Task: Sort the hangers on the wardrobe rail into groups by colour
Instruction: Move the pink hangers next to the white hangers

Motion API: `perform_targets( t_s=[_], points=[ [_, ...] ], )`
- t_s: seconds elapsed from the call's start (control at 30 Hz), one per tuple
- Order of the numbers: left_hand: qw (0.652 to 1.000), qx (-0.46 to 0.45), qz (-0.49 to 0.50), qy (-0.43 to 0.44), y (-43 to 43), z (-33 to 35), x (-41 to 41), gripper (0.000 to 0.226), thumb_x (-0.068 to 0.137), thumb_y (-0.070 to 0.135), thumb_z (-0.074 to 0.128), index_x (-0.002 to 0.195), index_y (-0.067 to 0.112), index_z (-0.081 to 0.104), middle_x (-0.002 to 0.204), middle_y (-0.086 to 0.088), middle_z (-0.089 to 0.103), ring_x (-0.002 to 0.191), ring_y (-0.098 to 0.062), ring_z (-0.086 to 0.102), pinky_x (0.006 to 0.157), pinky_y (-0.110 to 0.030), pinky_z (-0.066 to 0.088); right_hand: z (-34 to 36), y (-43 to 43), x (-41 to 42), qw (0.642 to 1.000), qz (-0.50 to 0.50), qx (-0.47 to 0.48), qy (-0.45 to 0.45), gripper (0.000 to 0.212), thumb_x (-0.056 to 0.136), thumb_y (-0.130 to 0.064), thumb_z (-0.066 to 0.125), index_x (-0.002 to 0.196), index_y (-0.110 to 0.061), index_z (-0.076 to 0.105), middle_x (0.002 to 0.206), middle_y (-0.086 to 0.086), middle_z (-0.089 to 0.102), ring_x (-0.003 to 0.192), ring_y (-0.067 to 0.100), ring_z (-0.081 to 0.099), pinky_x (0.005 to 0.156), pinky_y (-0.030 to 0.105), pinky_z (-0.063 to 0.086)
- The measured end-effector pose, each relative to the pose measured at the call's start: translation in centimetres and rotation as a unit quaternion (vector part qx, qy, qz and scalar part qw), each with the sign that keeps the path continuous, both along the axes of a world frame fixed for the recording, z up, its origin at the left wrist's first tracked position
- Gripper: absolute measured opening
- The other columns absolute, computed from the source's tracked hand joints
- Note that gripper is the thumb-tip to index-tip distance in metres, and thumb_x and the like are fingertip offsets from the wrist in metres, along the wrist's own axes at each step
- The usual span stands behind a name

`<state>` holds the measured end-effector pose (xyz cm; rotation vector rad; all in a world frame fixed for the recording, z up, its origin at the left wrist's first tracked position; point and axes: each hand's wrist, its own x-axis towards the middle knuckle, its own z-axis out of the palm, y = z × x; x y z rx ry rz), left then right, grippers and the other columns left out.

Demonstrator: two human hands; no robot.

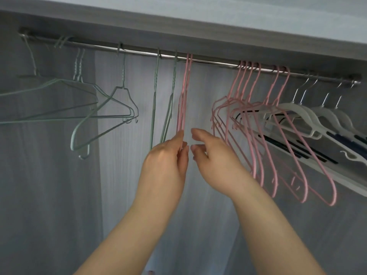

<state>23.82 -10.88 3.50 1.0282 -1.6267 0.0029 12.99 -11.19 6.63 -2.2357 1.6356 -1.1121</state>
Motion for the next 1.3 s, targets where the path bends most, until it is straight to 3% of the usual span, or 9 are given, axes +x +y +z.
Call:
perform_targets(
  t_s=[0.13, 0.23, 0.4, 0.47, 0.57, 0.73, 0.8, 1.03, 1.3],
  points=[
    [0.998, 0.025, -0.02, 0.048, -0.6, 0.2, 0.3, 0.035, 0.092, 0.016, 0.048, 0.127, 0.013, 0.051, 0.101, -0.011, 0.07, 0.086, -0.019, 0.064, 0.071, -0.009, 0.038, -0.7, -1.2, 0.0, 0.996, 0.009, 0.054, -0.066, 0.049, 0.098, -0.019, 0.036, 0.145, -0.023, 0.022, 0.148, -0.001, 0.035, 0.129, 0.015, 0.042, 0.109, 0.029, 0.034],
    [0.997, 0.008, -0.014, 0.077, -1.1, 1.8, 0.5, 0.032, 0.092, 0.014, 0.048, 0.123, 0.012, 0.054, 0.107, -0.008, 0.069, 0.088, -0.009, 0.06, 0.069, 0.0, 0.038, -1.7, -1.5, 0.2, 0.989, 0.018, 0.065, -0.129, 0.05, 0.097, -0.02, 0.039, 0.144, -0.024, 0.024, 0.142, -0.002, 0.04, 0.116, 0.012, 0.049, 0.096, 0.022, 0.039],
    [0.996, -0.053, 0.006, 0.065, -1.6, 5.1, 0.2, 0.029, 0.092, 0.01, 0.042, 0.113, 0.009, 0.063, 0.096, -0.011, 0.071, 0.082, -0.023, 0.064, 0.071, -0.026, 0.049, -3.5, -1.5, 0.0, 0.983, 0.022, 0.089, -0.157, 0.047, 0.096, -0.022, 0.042, 0.141, -0.024, 0.029, 0.137, -0.004, 0.042, 0.108, 0.004, 0.045, 0.072, 0.003, 0.036],
    [0.995, -0.077, 0.02, 0.061, -1.8, 6.2, 0.2, 0.028, 0.091, 0.007, 0.042, 0.107, 0.007, 0.065, 0.088, -0.013, 0.071, 0.077, -0.023, 0.062, 0.068, -0.024, 0.045, -4.0, -1.3, -0.2, 0.983, 0.024, 0.101, -0.154, 0.047, 0.096, -0.022, 0.044, 0.14, -0.025, 0.029, 0.137, -0.004, 0.042, 0.11, 0.004, 0.046, 0.076, 0.005, 0.037],
    [0.994, -0.082, 0.028, 0.068, -1.9, 7.3, 0.2, 0.026, 0.088, 0.002, 0.042, 0.099, 0.002, 0.065, 0.085, -0.017, 0.07, 0.076, -0.03, 0.064, 0.072, -0.039, 0.053, -4.7, -1.3, -0.5, 0.981, 0.019, 0.11, -0.158, 0.048, 0.095, -0.023, 0.046, 0.14, -0.025, 0.029, 0.137, -0.004, 0.042, 0.117, 0.008, 0.048, 0.089, 0.016, 0.037],
    [0.994, -0.084, 0.037, 0.059, -1.9, 7.1, -0.2, 0.03, 0.088, 0.001, 0.042, 0.109, 0.005, 0.063, 0.091, -0.018, 0.07, 0.083, -0.03, 0.065, 0.076, -0.032, 0.051, -5.6, -1.5, -1.1, 0.979, -0.003, 0.1, -0.178, 0.047, 0.094, -0.019, 0.048, 0.138, -0.023, 0.032, 0.135, -0.001, 0.044, 0.109, 0.007, 0.047, 0.088, 0.015, 0.036],
    [0.994, -0.091, 0.03, 0.06, -1.9, 7.0, -0.2, 0.03, 0.088, 0.002, 0.042, 0.11, 0.004, 0.063, 0.092, -0.02, 0.07, 0.084, -0.032, 0.065, 0.078, -0.04, 0.053, -6.1, -1.4, -1.2, 0.977, -0.004, 0.104, -0.184, 0.047, 0.094, -0.019, 0.049, 0.138, -0.023, 0.032, 0.134, -0.002, 0.044, 0.11, 0.006, 0.048, 0.089, 0.016, 0.037],
    [0.995, -0.076, 0.045, 0.045, -4.1, 8.6, -0.1, 0.025, 0.084, -0.003, 0.038, 0.09, -0.007, 0.062, 0.084, -0.025, 0.067, 0.077, -0.036, 0.064, 0.075, -0.049, 0.051, -7.1, -0.5, -1.3, 0.975, -0.002, 0.121, -0.184, 0.05, 0.094, -0.023, 0.047, 0.139, -0.028, 0.027, 0.133, -0.006, 0.041, 0.117, 0.007, 0.048, 0.092, 0.019, 0.04],
    [0.997, -0.038, 0.059, 0.028, -4.9, 8.3, 0.2, 0.027, 0.083, -0.005, 0.037, 0.085, 0.0, 0.064, 0.085, -0.025, 0.068, 0.079, -0.036, 0.063, 0.075, -0.045, 0.051, -9.1, 0.9, -1.3, 0.974, 0.003, 0.163, -0.16, 0.054, 0.094, -0.024, 0.049, 0.141, -0.027, 0.023, 0.134, -0.007, 0.04, 0.114, 0.005, 0.048, 0.092, 0.015, 0.039]
  ],
)
